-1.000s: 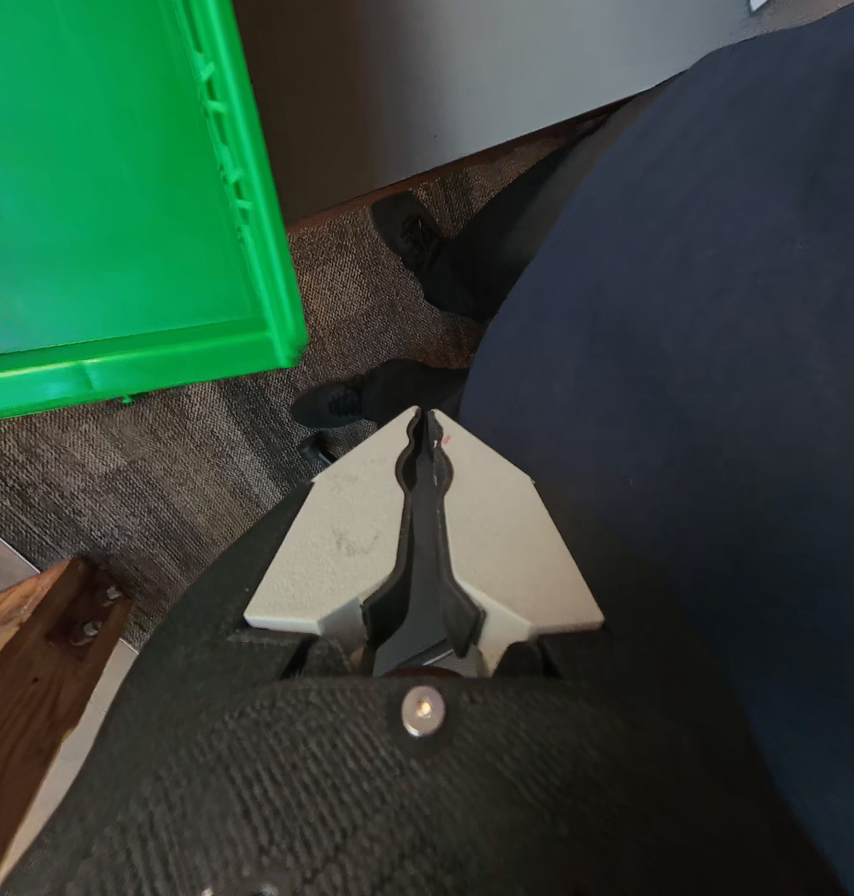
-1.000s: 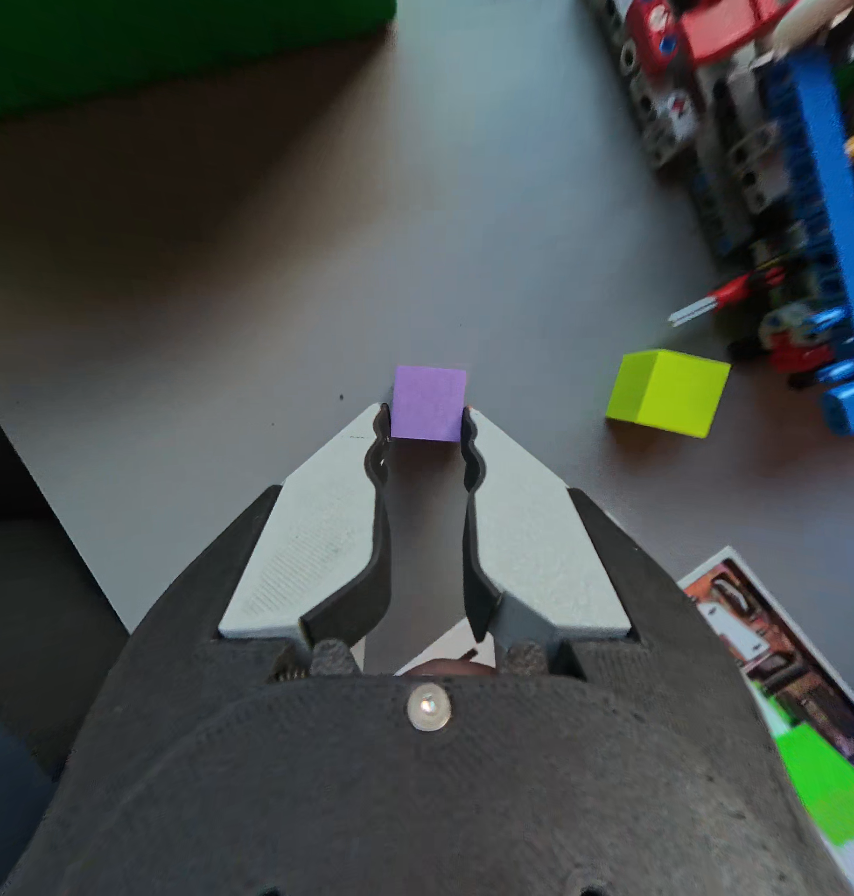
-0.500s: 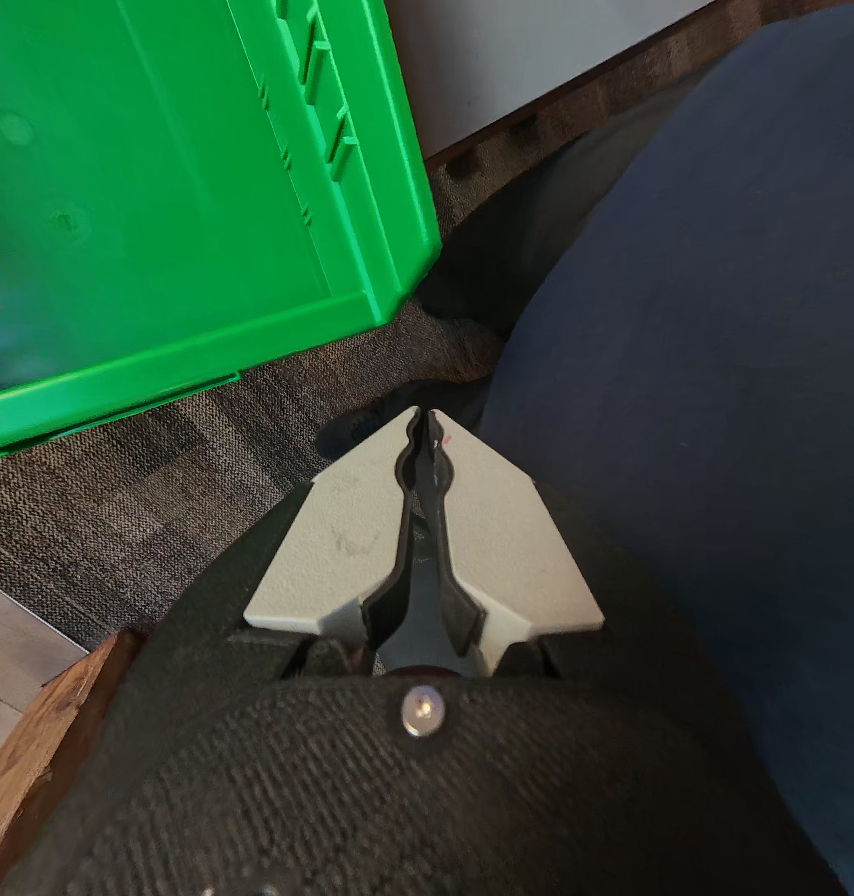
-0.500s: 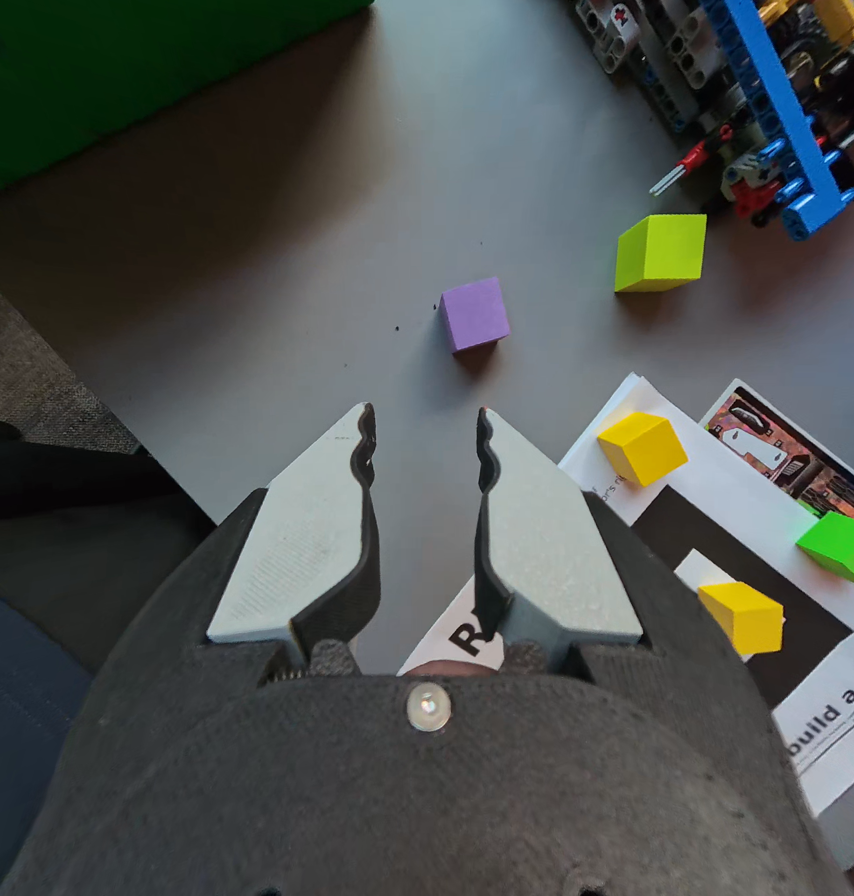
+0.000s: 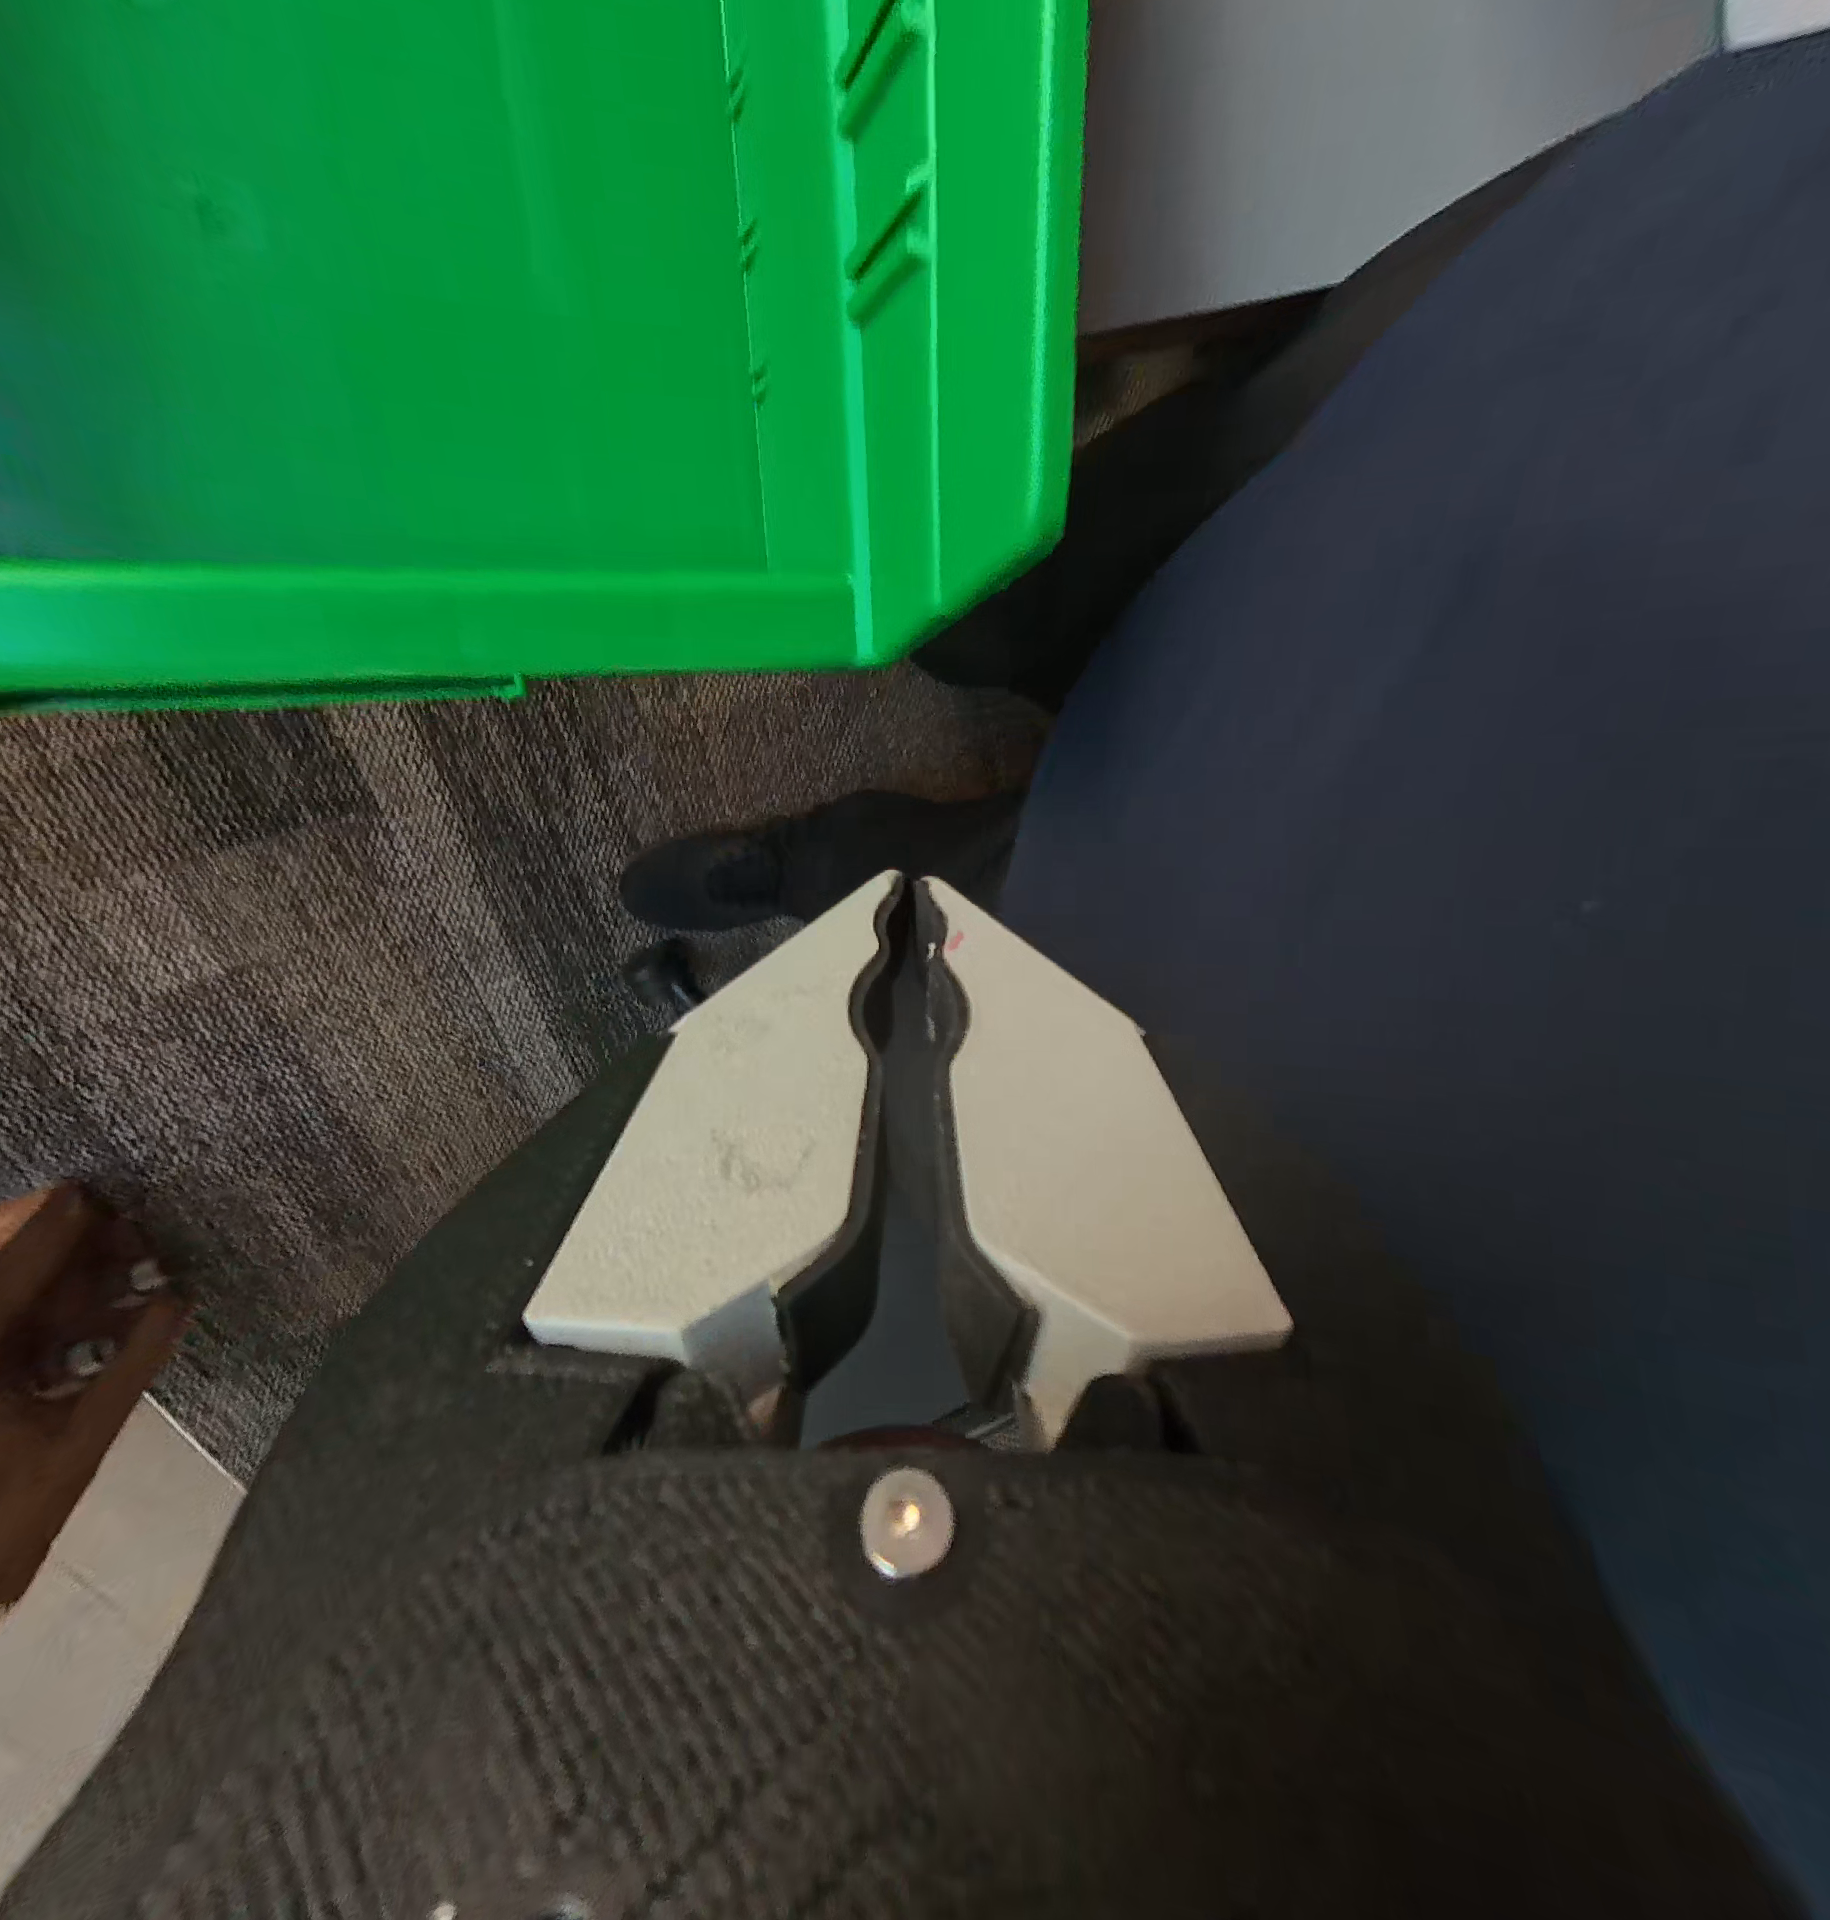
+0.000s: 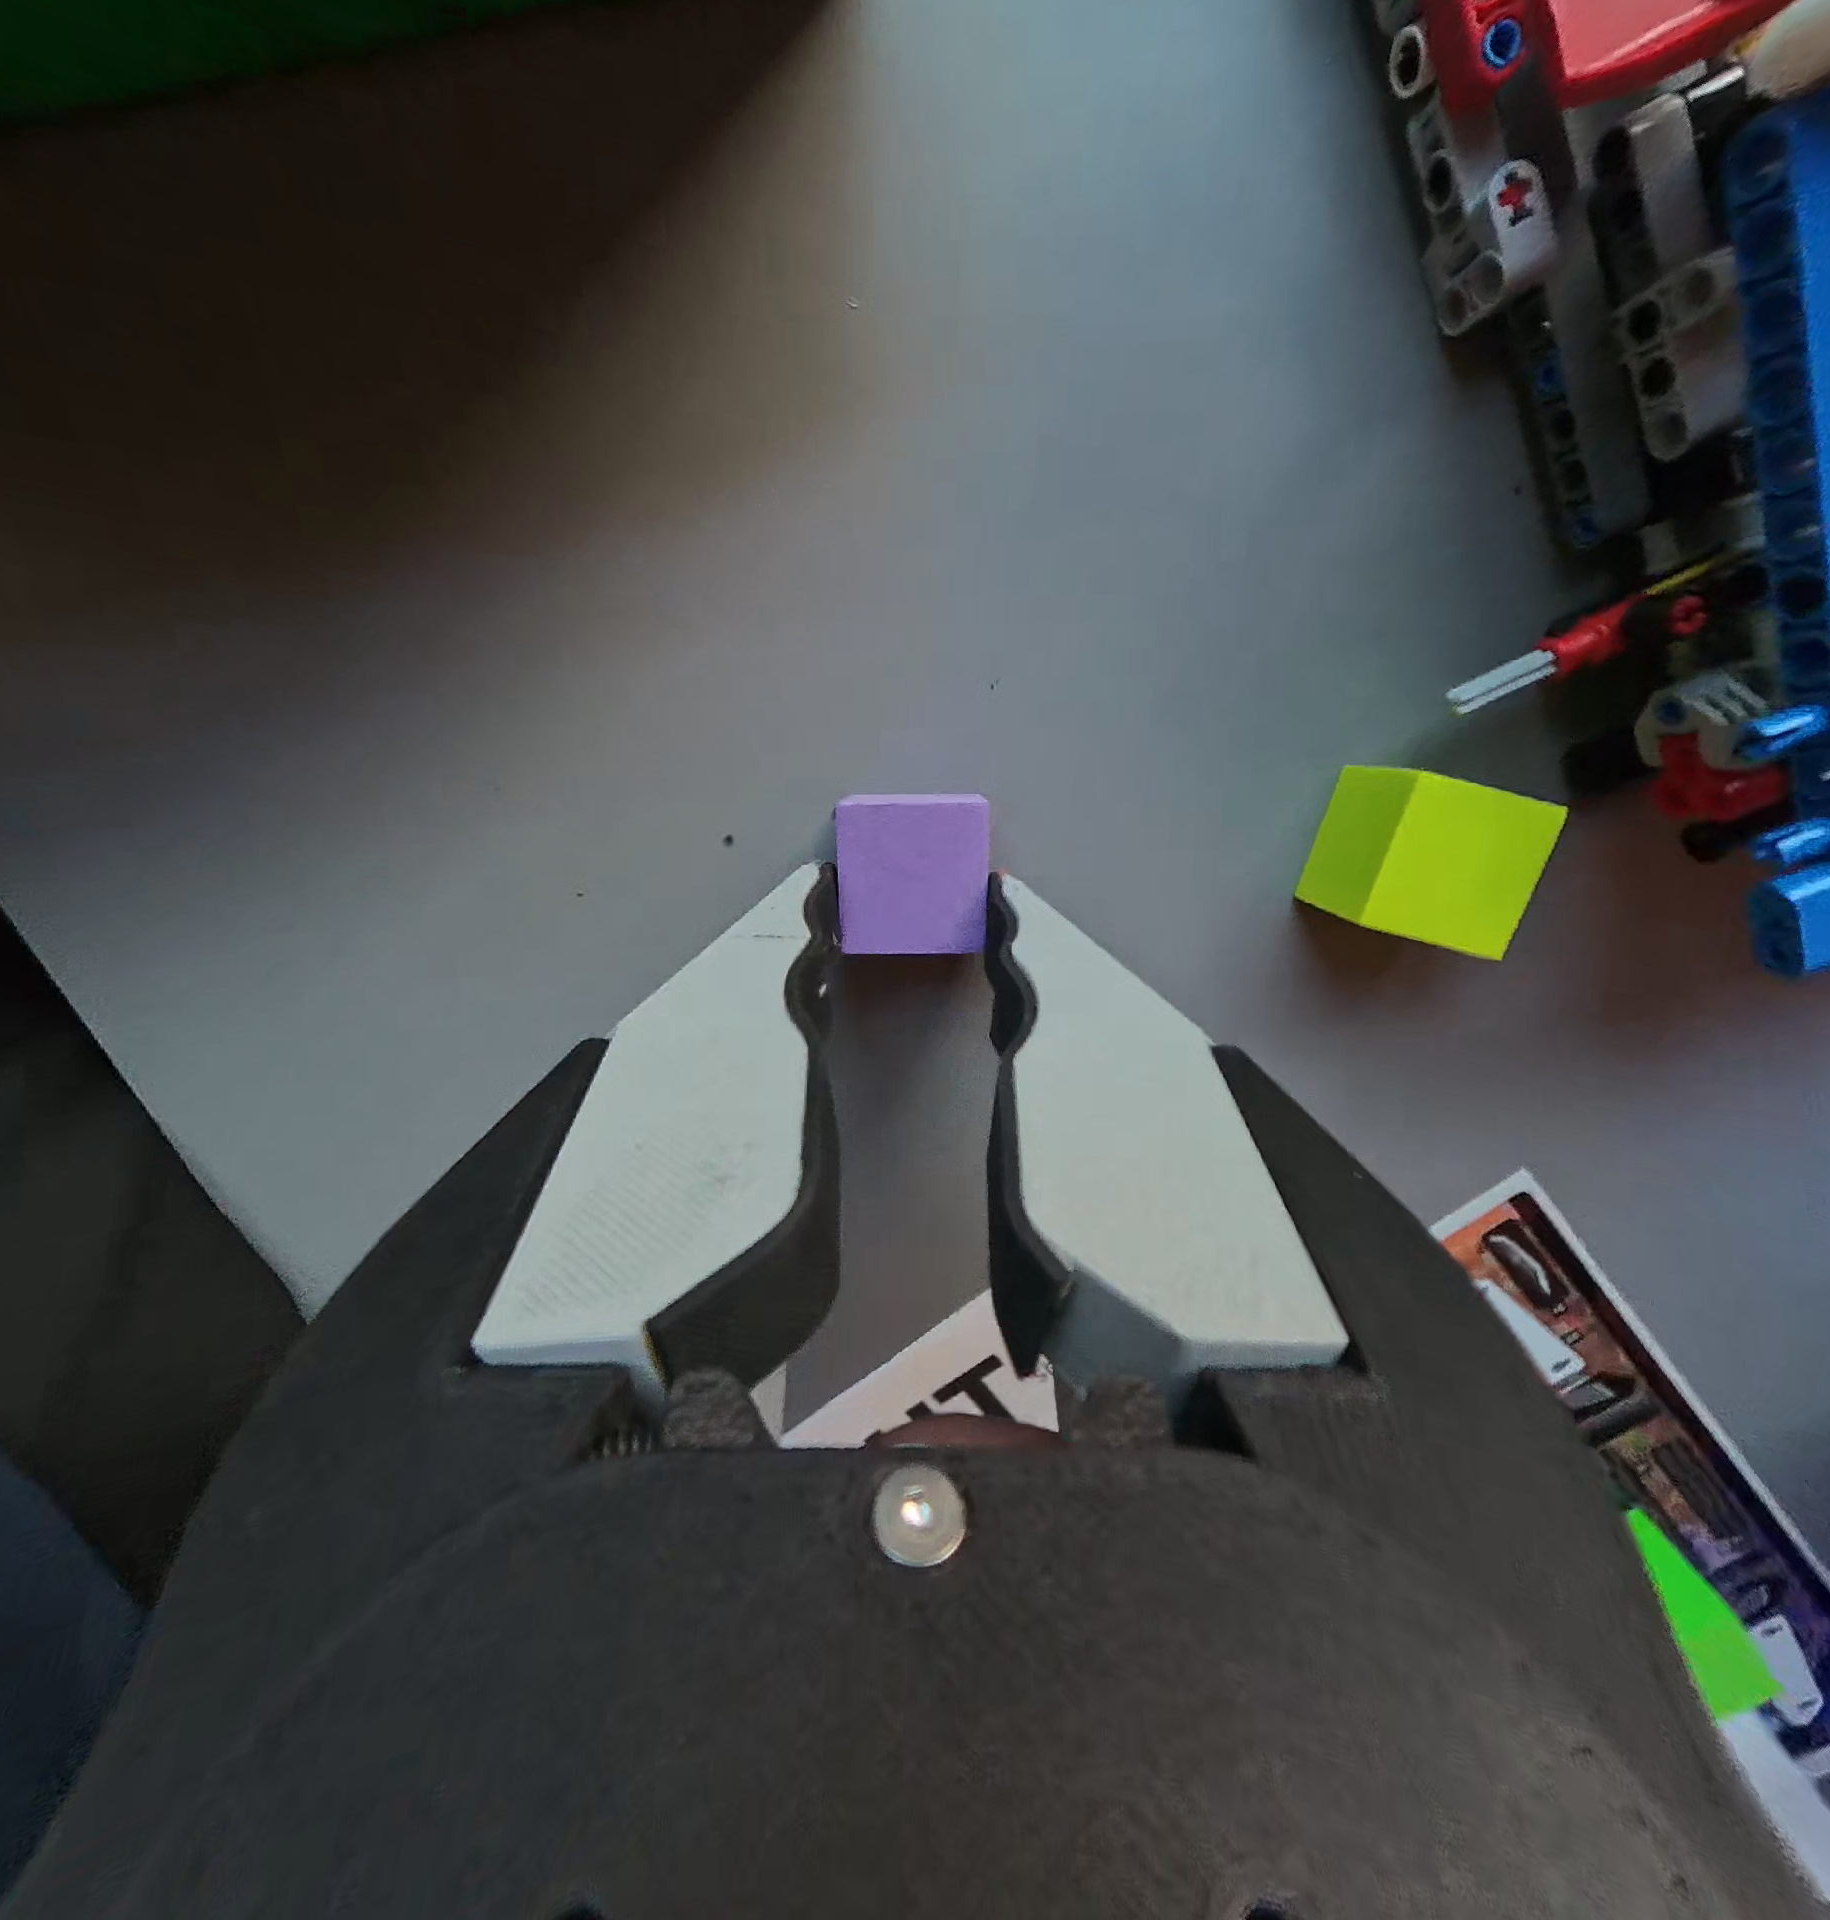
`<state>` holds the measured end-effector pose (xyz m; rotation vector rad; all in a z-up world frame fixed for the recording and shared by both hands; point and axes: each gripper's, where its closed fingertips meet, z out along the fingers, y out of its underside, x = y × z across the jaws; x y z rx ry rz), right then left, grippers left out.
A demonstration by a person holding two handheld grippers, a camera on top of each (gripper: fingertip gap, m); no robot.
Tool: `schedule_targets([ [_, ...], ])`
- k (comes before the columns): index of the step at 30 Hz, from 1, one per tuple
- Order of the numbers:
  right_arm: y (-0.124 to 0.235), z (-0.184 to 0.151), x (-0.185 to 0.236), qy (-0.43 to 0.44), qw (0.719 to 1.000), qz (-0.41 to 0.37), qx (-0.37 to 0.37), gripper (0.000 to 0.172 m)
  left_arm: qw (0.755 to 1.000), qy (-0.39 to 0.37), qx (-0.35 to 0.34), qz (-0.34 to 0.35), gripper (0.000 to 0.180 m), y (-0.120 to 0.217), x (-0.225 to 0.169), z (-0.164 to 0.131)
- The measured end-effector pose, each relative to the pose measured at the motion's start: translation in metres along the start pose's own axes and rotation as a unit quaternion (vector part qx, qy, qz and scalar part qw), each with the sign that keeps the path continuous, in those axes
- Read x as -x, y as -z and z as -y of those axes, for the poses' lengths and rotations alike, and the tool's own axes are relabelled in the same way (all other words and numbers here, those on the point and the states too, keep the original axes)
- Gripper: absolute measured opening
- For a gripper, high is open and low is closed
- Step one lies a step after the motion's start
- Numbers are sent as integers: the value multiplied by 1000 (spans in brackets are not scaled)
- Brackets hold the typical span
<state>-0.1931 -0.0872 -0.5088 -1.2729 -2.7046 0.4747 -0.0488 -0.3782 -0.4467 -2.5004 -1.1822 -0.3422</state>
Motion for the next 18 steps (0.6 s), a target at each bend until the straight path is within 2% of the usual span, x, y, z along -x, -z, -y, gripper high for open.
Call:
schedule_targets([
  [2, 4, 5, -3, 7, 1000, 15, -6, 25, 1000, 10, 12, 3, 0, -3, 0, -11],
  [5, 26, 31, -19, 4, 998, 26, -60, 25, 999, 38, 27, -1, 0, -7, -1, -28],
  [11, 81, 105, -93, 21, 990, 0, -141, 25, 996, 83, 37, -8, 0, -18, -8, -46],
  [15, 76, 129, -128, 89, 992, -11, -92, 25, 995, 92, 36, -9, 0, -23, -15, -50],
  [18, 65, 137, -135, 127, 990, -5, -59, 25, 995, 93, 34, -1, 0, -24, -17, -54],
])
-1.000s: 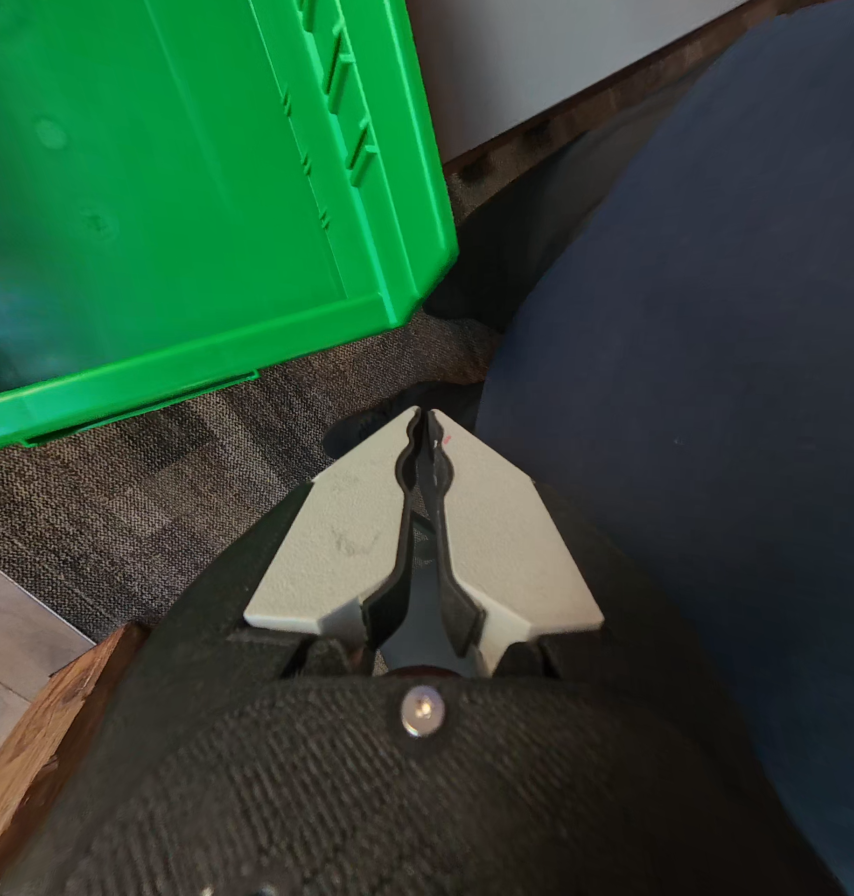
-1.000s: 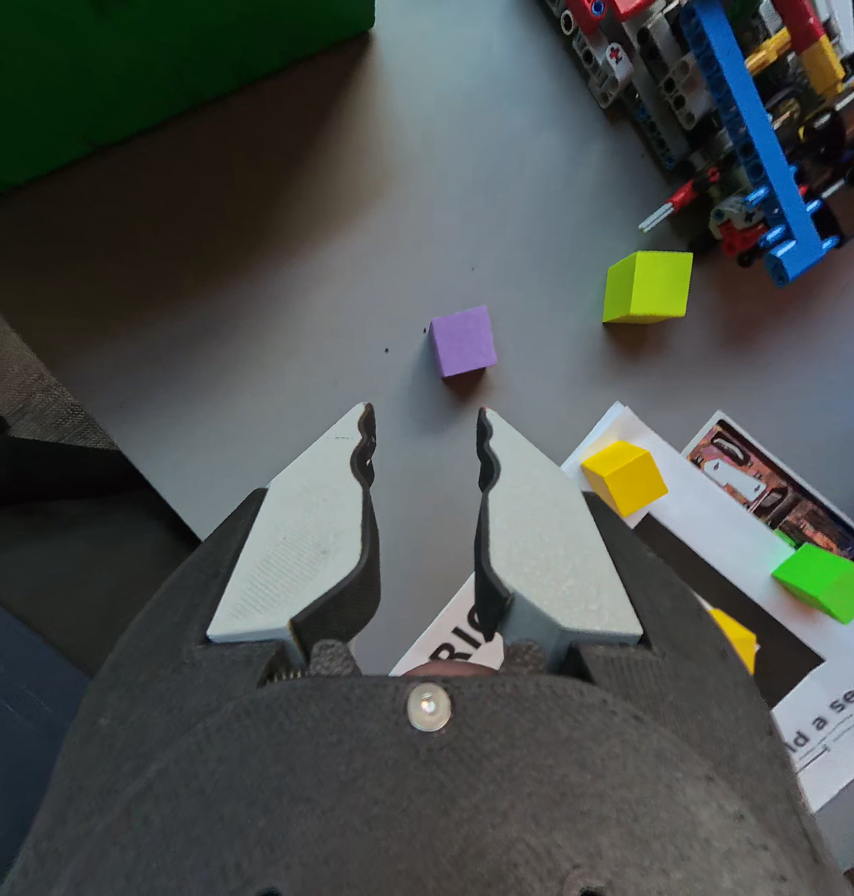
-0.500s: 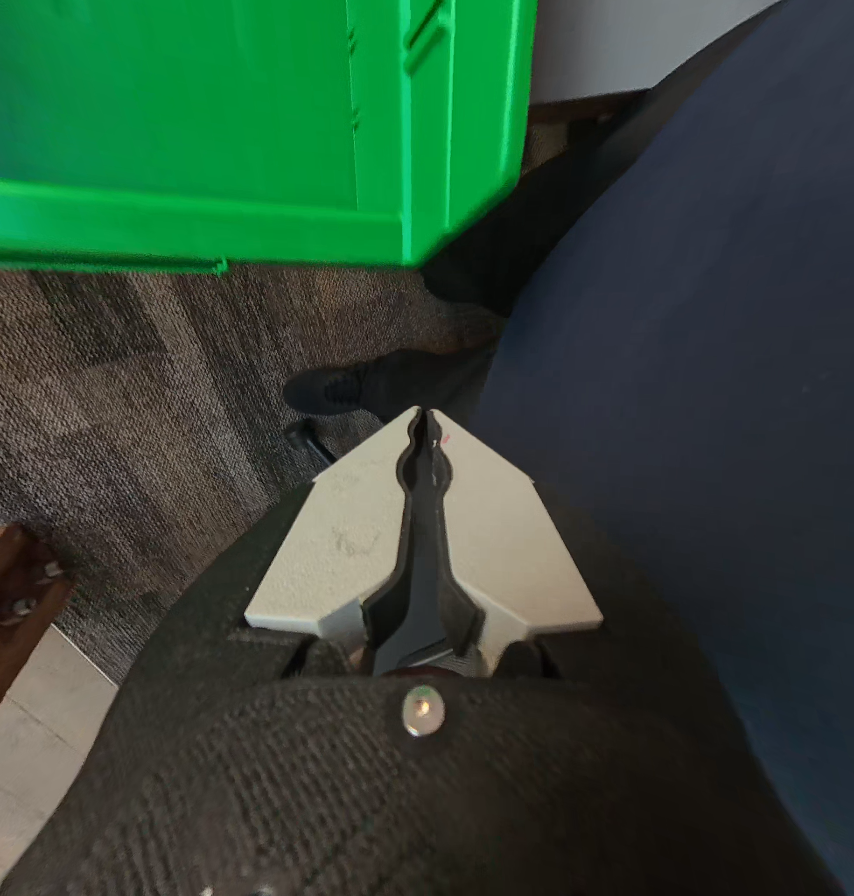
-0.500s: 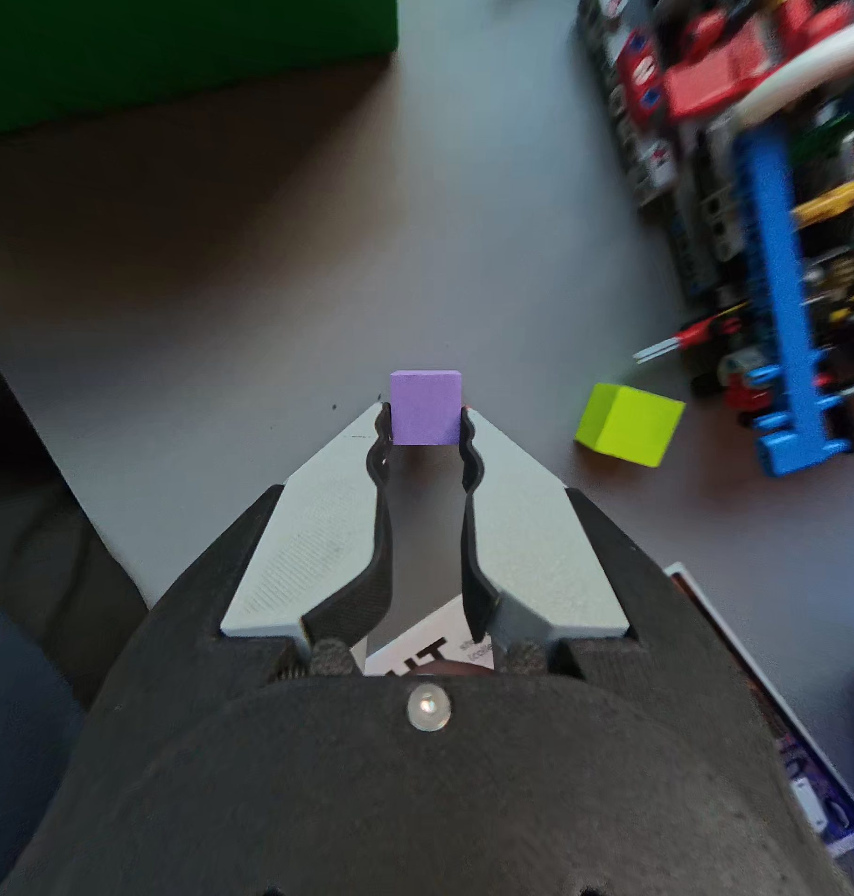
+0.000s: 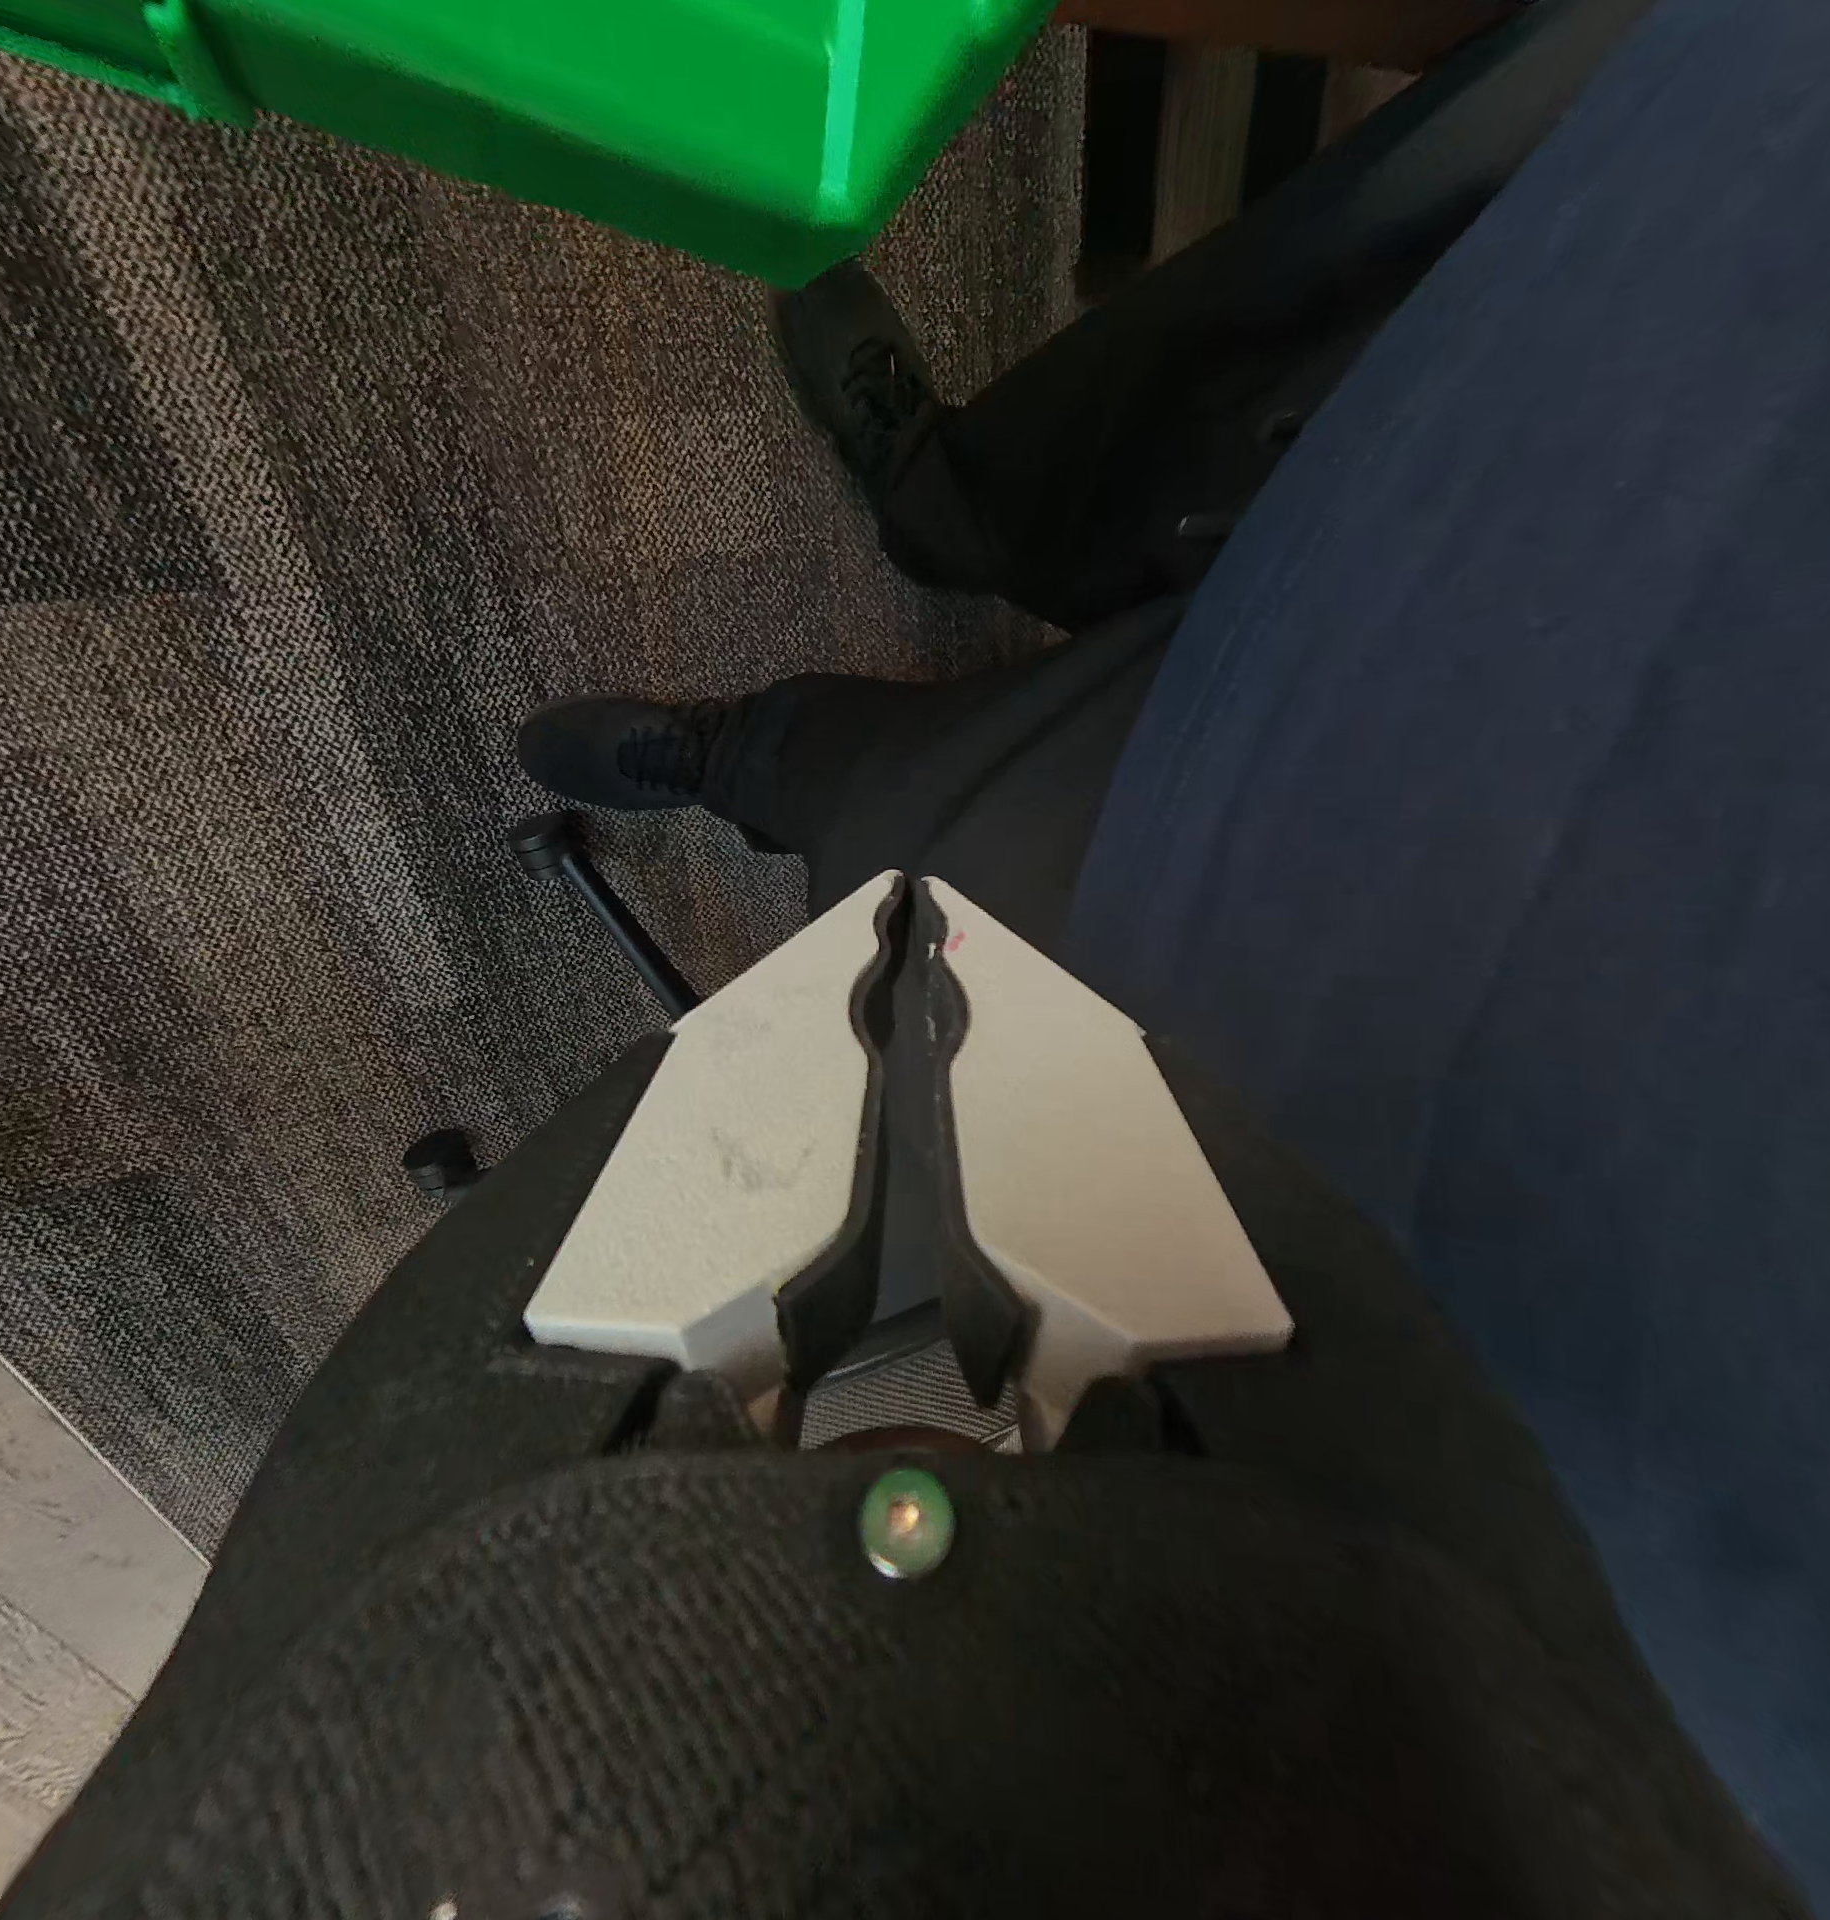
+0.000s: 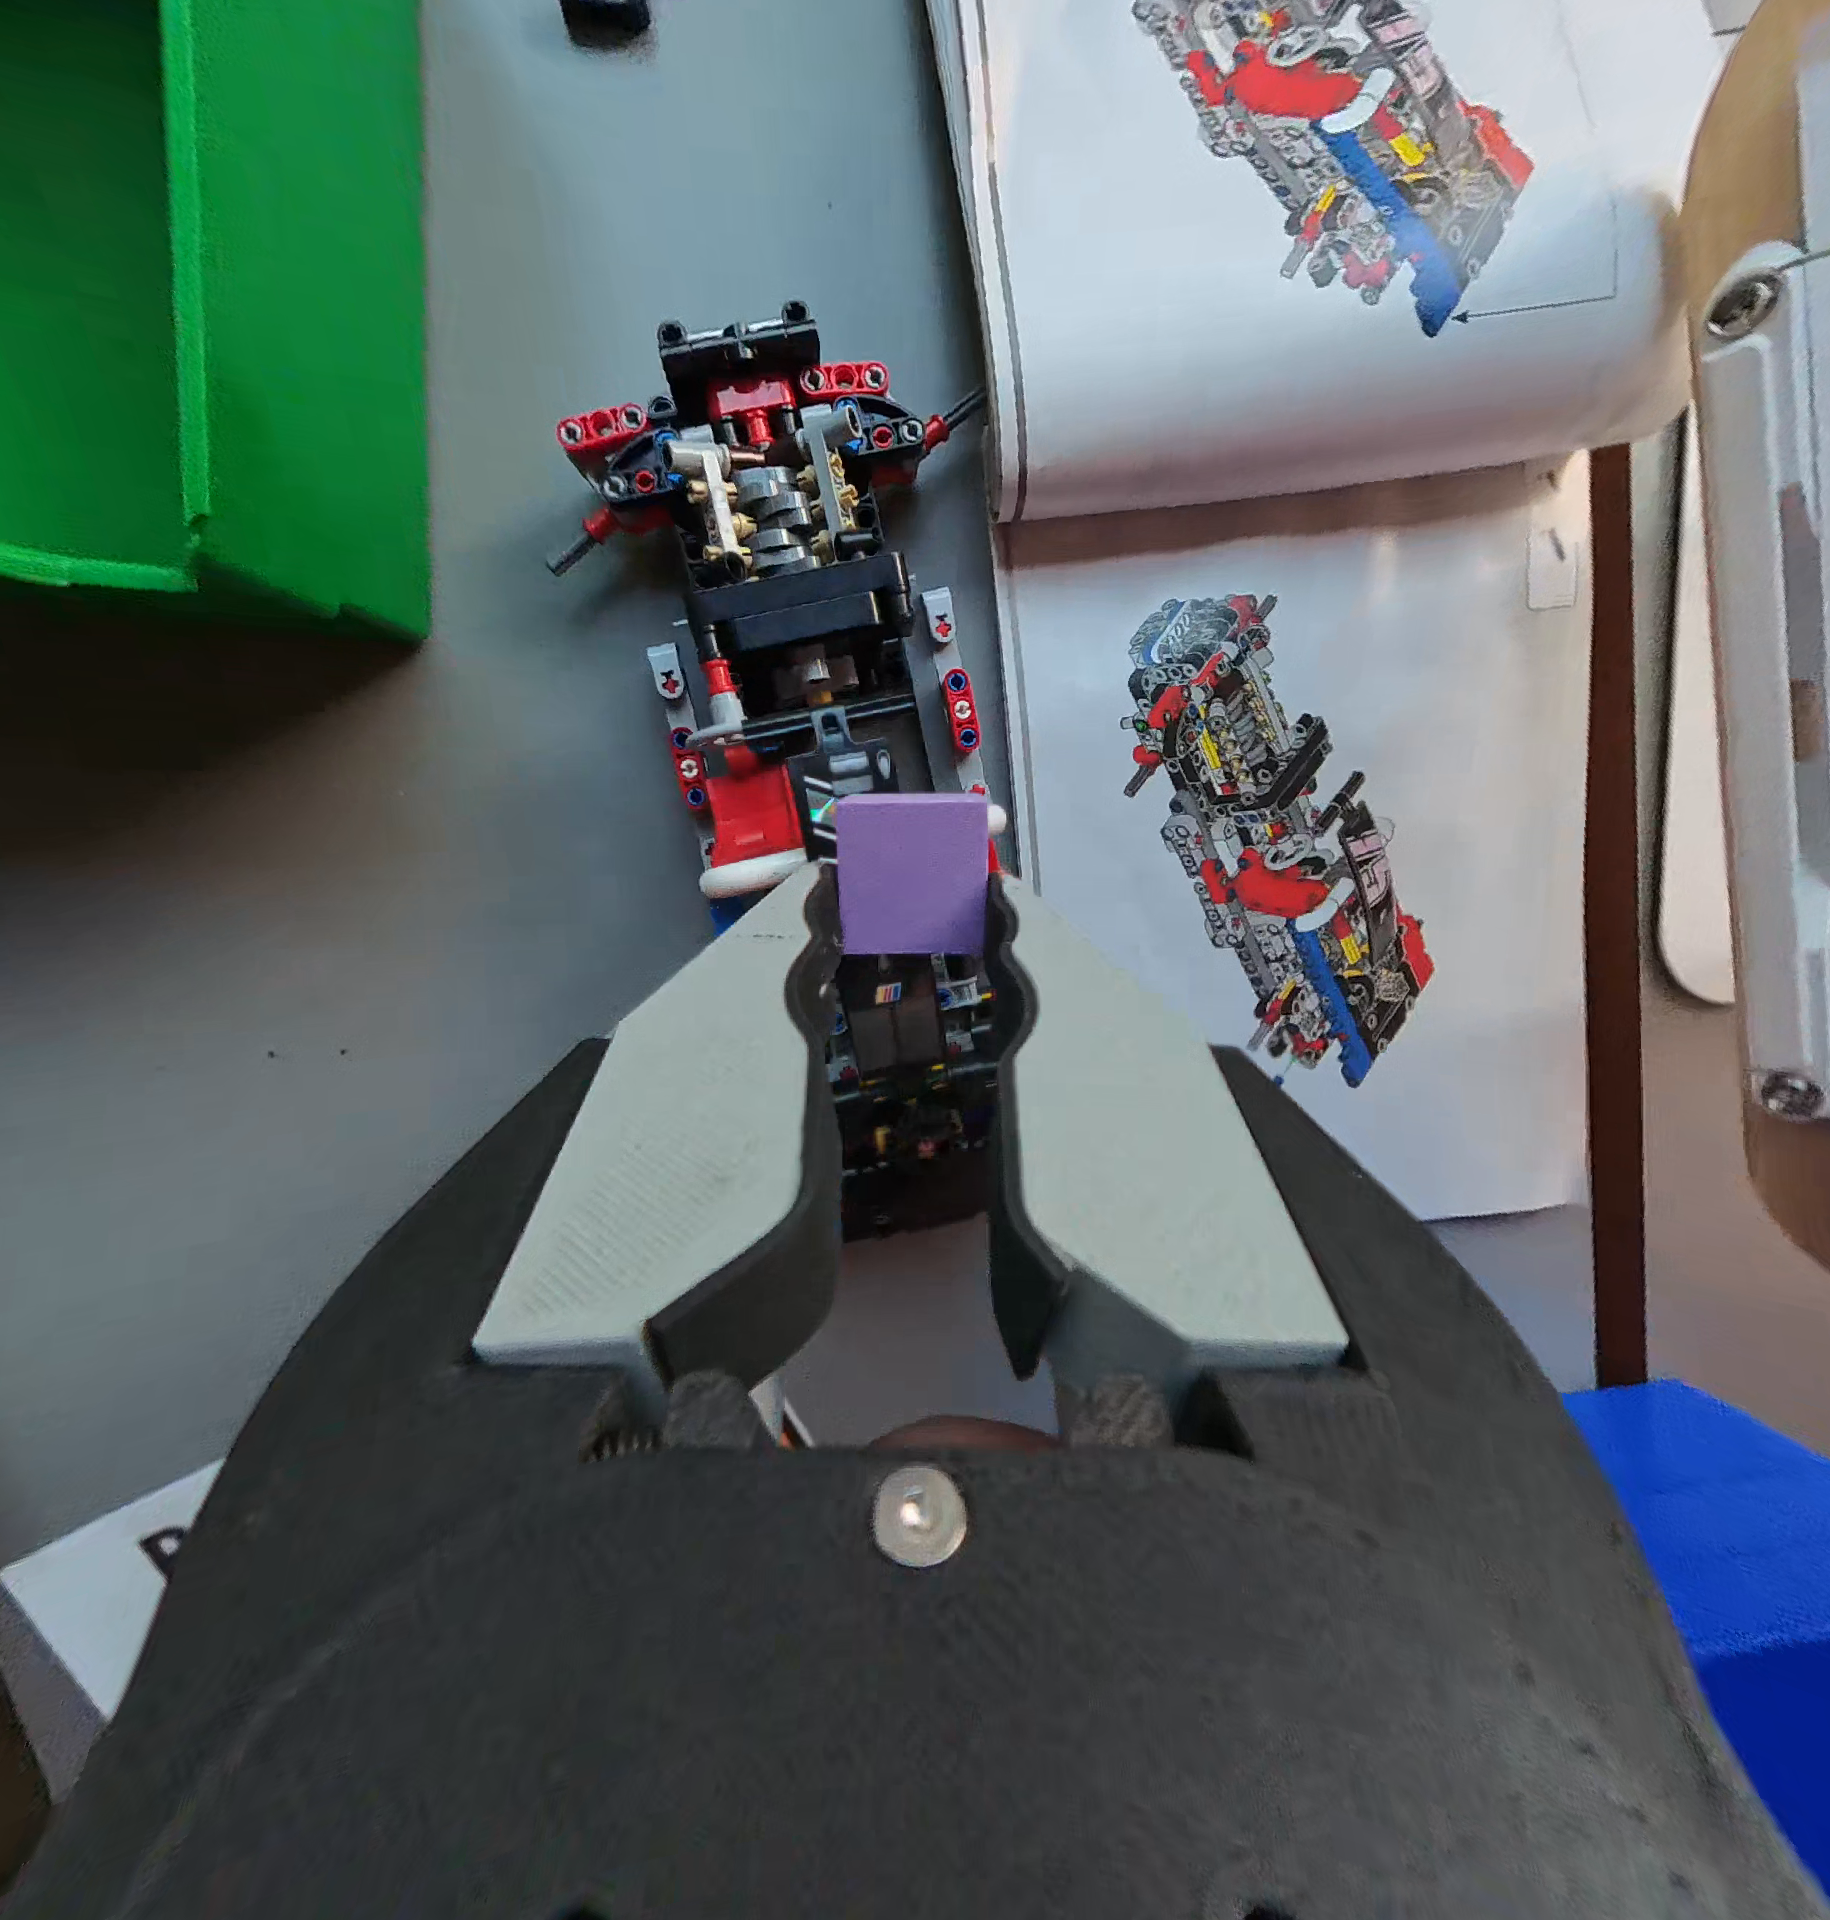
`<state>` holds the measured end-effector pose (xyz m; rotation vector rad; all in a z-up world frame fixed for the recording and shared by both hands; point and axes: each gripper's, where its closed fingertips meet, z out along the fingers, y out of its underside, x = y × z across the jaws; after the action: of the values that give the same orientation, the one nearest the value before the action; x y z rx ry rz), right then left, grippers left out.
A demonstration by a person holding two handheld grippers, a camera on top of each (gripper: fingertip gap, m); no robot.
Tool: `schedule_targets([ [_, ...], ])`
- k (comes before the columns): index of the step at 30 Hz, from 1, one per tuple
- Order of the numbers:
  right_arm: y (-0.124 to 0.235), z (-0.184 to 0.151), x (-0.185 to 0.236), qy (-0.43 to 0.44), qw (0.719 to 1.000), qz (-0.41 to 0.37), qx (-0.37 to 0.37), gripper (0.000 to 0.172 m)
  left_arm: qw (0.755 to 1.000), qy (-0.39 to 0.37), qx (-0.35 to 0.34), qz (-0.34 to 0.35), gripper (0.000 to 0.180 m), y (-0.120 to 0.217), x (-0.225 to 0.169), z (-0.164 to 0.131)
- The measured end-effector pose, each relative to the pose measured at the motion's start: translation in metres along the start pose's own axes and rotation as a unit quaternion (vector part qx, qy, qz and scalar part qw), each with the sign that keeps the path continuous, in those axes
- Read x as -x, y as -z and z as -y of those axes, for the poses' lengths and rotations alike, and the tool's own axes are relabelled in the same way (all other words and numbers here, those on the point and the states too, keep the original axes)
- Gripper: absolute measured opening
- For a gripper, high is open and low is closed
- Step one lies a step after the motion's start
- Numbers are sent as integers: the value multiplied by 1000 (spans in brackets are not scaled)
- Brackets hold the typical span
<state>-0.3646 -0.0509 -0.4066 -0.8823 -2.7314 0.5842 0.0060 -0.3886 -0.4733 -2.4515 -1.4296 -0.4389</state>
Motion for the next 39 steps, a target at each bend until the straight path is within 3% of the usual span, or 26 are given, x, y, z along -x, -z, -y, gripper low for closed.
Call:
schedule_targets([
  [7, -18, -6, 5, 54, 997, 20, 49, 25, 999, 35, -6, -1, 0, -1, -4, -16],
  [16, -32, -16, 7, 48, 997, 20, 62, 30, 999, 43, -5, 0, 0, -2, -8, -23],
  [22, -12, -18, 8, 19, 999, 6, 28, 42, 999, 44, -2, -2, 0, -4, -8, -26],
  [25, 9, -23, 18, -41, 999, 0, -22, 38, 999, 42, -3, -3, 0, -5, -6, -25],
  [29, 17, -52, 47, -128, 990, 5, -51, 33, 999, 42, -6, -6, 0, -6, -6, -21],
  [34, -8, -100, 74, -142, 990, -14, 18, 33, 1000, 22, 6, -3, 0, -4, -3, -21],
  [39, -24, -116, 81, -164, 985, -19, 45, 34, 1000, 17, 9, 3, 0, 0, 3, -18],
])
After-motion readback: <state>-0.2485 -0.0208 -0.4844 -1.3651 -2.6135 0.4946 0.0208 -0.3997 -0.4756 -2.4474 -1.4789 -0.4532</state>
